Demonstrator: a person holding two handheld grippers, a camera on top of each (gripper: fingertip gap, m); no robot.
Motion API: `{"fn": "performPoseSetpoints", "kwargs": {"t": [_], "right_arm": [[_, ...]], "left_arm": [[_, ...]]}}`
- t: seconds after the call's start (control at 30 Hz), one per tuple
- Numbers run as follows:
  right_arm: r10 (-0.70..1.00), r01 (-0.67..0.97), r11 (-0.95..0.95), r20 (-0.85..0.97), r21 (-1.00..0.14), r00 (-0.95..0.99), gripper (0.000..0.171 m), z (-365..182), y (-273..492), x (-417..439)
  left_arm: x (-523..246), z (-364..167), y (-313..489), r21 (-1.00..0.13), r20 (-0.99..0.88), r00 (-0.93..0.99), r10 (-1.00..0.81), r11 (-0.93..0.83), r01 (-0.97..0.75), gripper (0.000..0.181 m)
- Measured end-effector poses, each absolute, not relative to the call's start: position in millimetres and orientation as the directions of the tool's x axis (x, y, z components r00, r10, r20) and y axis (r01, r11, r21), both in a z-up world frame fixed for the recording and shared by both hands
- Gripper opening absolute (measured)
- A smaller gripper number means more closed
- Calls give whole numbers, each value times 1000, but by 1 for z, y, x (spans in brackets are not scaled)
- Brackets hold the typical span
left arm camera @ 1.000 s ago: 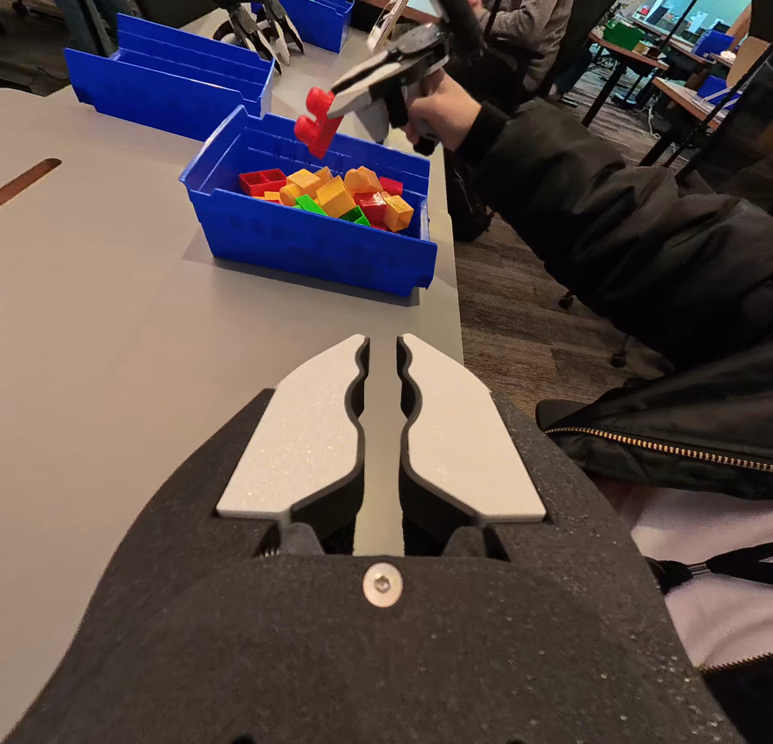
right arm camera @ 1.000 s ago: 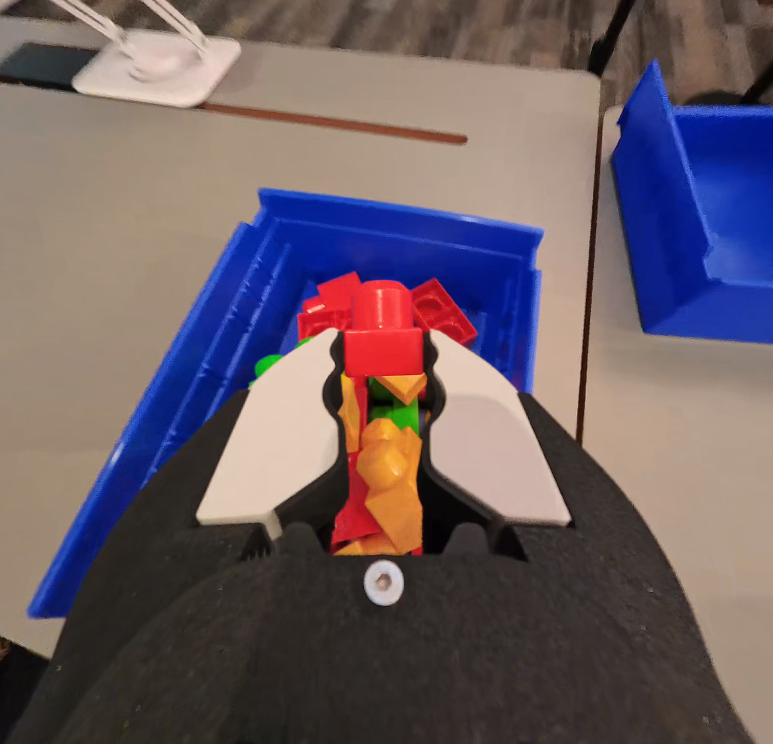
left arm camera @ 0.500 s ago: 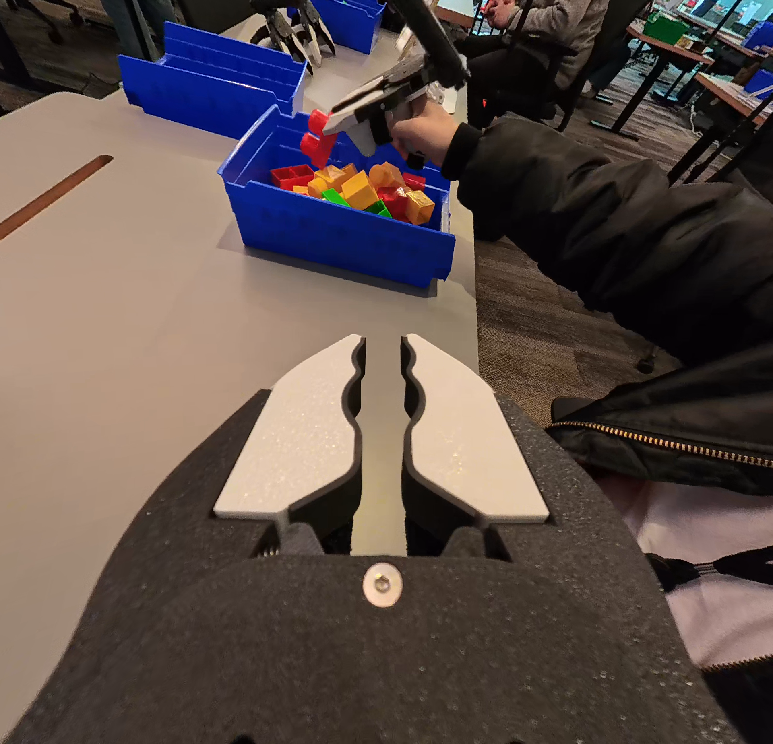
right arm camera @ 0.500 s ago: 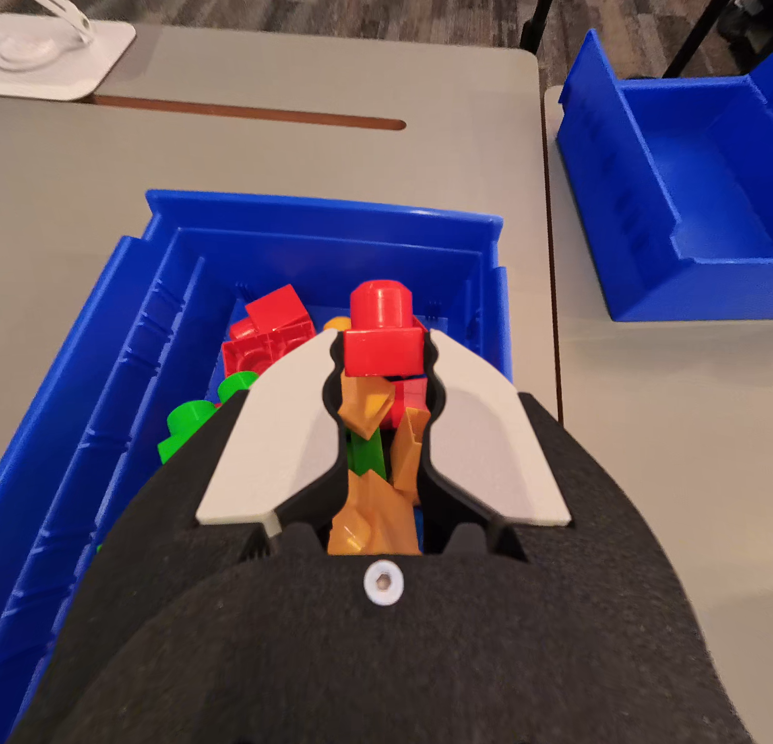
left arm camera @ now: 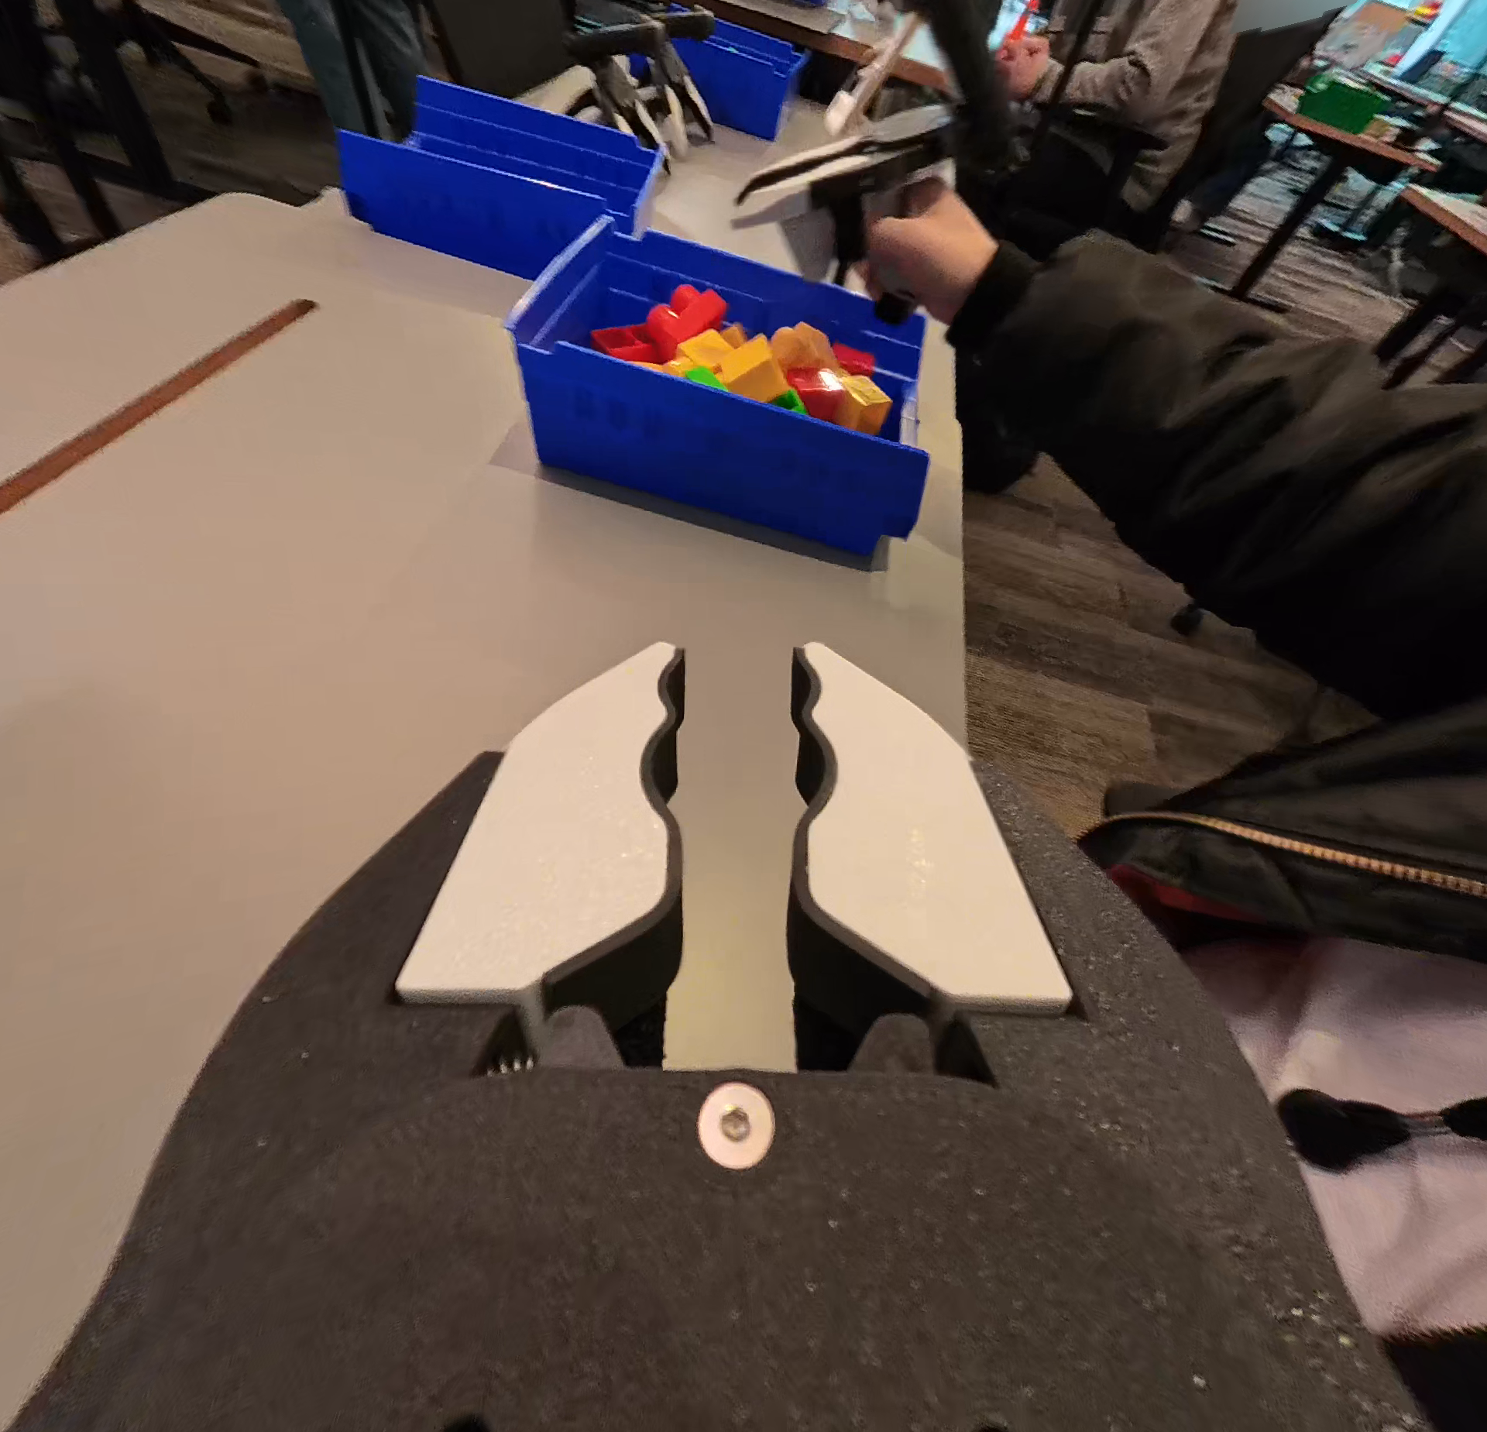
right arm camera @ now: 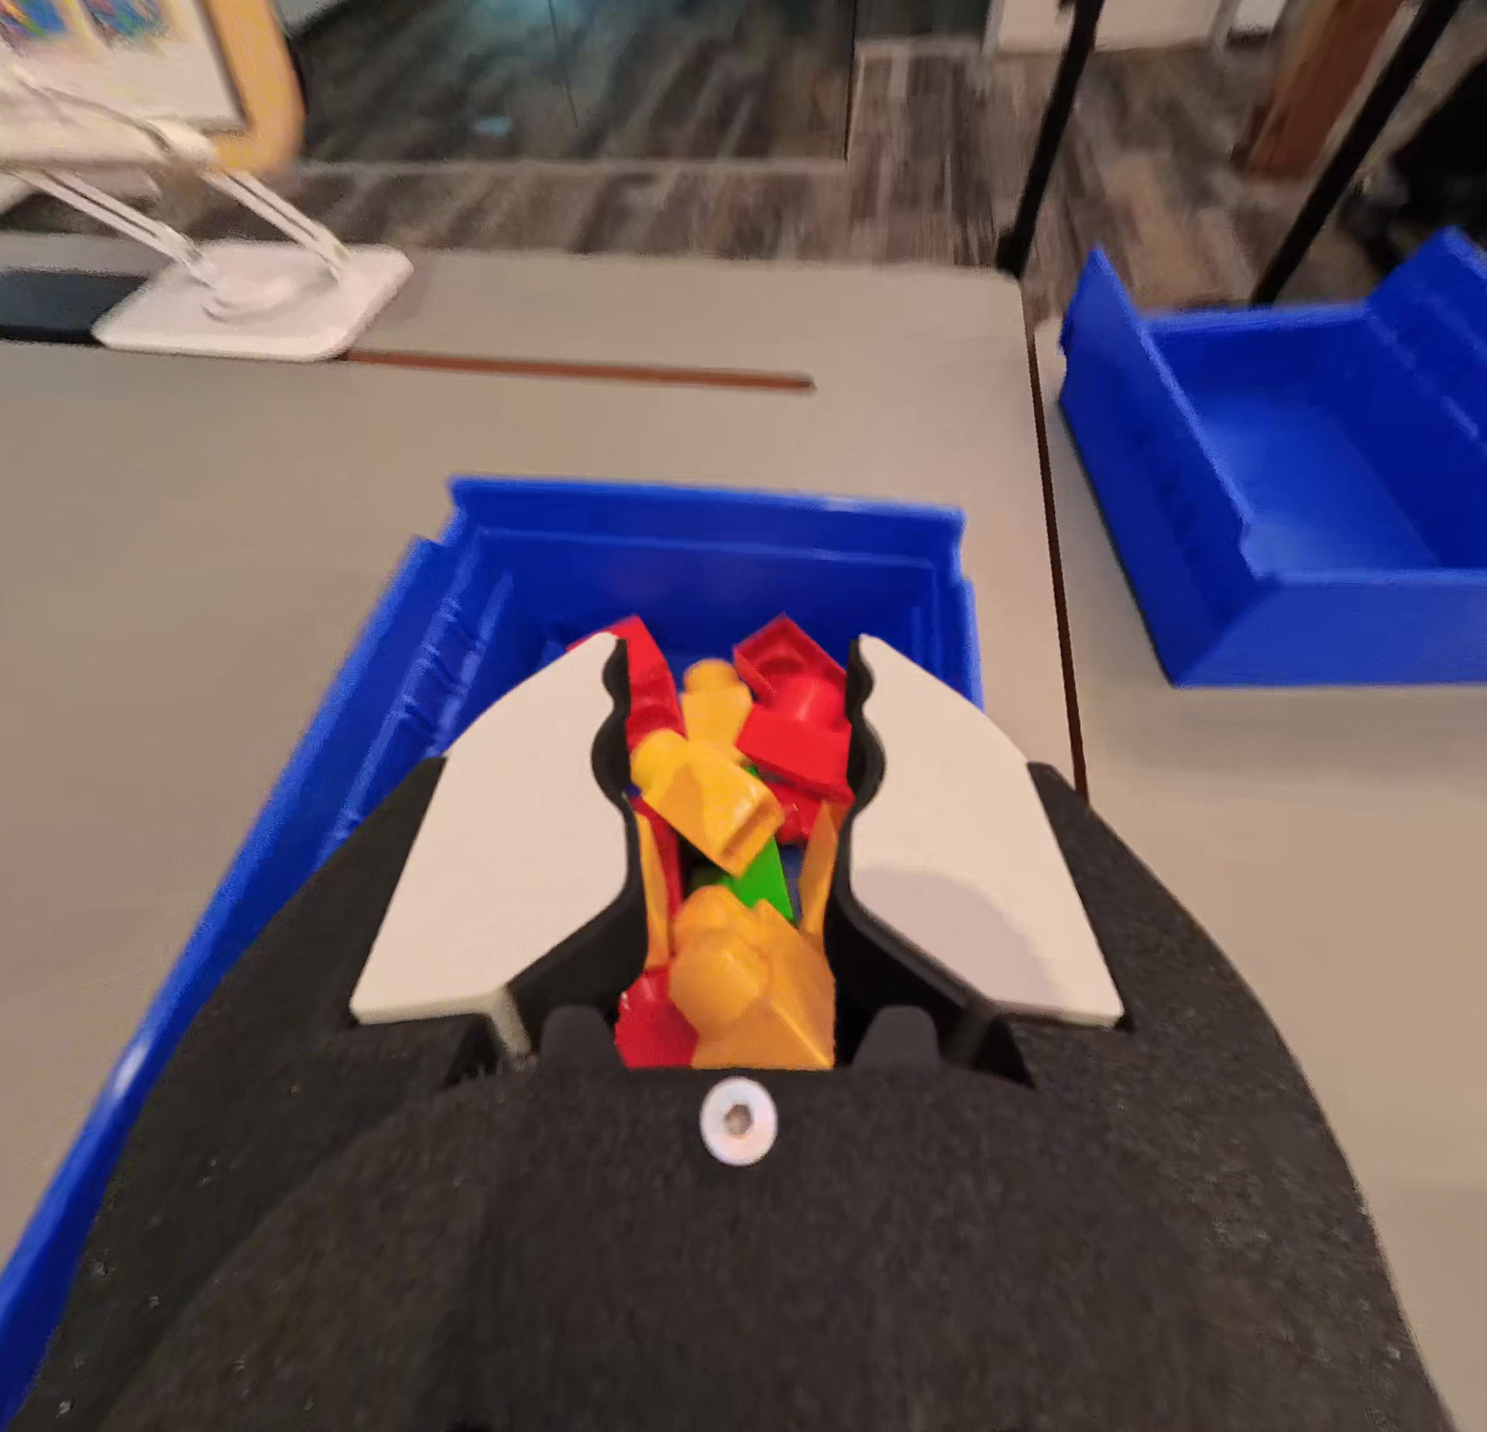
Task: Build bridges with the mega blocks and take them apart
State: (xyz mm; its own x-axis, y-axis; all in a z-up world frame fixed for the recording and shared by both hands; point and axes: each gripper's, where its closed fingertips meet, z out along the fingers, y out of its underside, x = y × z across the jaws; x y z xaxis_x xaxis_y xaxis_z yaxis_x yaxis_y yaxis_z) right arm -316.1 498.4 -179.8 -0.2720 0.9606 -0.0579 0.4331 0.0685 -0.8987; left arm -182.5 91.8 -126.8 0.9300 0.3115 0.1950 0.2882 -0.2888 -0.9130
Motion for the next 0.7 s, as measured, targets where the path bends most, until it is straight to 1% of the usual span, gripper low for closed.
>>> {"fn": "performPoseSetpoints", "kwargs": {"t": [0.1,0.2,0.23,0.3,0.37,0.4,0.57,0.7], "right_arm": [[940,246,78,-12,-966,-342,51,-130,469,-304],[912,16,138,121,-990,-393,58,-80,423,-287],[895,-35,141,142,-989,-422,60,-68,402,-281],[853,-61,113,129,-992,-506,66,-57,353,-272],[830,-23,108,103,-994,-549,71,-62,308,-269],[824,-7,120,104,-993,-557,74,-69,288,-269],[836,6,249,212,-969,-505,73,-128,214,-279],[839,120,258,161,-959,-520,73,-192,167,-287]], "left_arm": [[-196,-121,70,-933,127,900,418,-258,252,32],[-216,-107,42,-955,9,820,573,-238,177,40],[-225,-103,30,-957,-62,769,636,-257,136,44],[-245,-99,4,-944,-206,625,753,-321,75,48],[-257,-106,-14,-928,-279,499,821,-364,80,49],[-261,-114,-19,-926,-281,458,843,-364,102,49],[-277,-170,-35,-941,-133,332,934,-224,253,53],[-288,-218,-56,-927,-31,236,971,-116,357,54]]}}
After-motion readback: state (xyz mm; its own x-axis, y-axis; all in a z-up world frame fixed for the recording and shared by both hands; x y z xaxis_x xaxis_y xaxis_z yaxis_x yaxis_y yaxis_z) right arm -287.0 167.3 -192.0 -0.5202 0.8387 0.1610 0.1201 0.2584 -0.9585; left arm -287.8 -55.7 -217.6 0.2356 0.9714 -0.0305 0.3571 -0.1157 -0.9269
